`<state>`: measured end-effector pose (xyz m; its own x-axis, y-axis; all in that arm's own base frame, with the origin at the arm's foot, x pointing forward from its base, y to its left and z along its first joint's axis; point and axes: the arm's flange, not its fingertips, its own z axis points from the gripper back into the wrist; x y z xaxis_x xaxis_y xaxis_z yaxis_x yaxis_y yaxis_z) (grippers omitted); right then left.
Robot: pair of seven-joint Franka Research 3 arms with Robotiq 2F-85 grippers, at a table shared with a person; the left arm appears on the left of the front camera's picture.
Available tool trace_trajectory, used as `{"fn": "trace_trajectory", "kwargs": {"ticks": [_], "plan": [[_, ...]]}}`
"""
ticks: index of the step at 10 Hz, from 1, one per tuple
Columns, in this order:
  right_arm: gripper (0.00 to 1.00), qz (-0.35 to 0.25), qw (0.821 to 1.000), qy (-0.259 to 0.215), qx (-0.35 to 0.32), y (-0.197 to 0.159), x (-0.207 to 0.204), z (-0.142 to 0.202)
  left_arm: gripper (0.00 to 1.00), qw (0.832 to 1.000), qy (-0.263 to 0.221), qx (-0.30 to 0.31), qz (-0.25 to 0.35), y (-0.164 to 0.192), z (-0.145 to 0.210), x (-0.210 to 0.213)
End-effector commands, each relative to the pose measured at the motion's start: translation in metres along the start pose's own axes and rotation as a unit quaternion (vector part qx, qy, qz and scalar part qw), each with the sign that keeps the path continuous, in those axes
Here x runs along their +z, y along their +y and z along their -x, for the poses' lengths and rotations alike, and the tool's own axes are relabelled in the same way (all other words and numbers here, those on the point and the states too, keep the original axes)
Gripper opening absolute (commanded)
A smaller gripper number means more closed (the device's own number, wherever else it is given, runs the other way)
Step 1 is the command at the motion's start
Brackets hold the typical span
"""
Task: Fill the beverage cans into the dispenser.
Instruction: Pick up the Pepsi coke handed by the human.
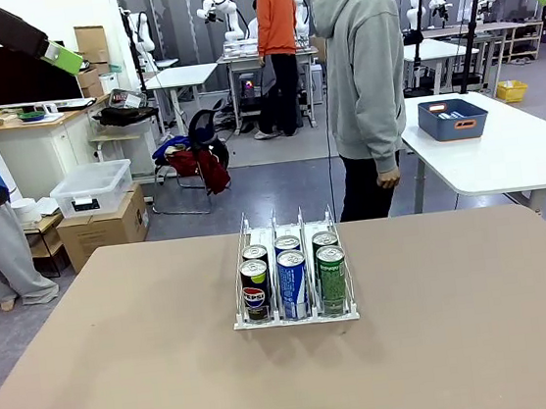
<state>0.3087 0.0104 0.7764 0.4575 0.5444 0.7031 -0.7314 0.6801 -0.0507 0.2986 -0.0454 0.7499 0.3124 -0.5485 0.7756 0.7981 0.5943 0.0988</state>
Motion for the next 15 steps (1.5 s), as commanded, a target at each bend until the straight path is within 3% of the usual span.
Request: {"fn": "trace_trajectory", "kwargs": {"ticks": [1, 15], "plan": [[1.0, 0.001, 1.0, -0.002, 0.002, 0.0017, 0.0026, 0.0001, 1.0, 1.0, 0.001, 0.003, -0.005, -0.0003, 0.0018, 0.0015], [1.0, 0.001, 1.0, -0.002, 0.002, 0.0017, 0.0026, 0.0001, 1.0, 1.0, 0.001, 0.003, -0.005, -0.0003, 0.0018, 0.0015]]}}
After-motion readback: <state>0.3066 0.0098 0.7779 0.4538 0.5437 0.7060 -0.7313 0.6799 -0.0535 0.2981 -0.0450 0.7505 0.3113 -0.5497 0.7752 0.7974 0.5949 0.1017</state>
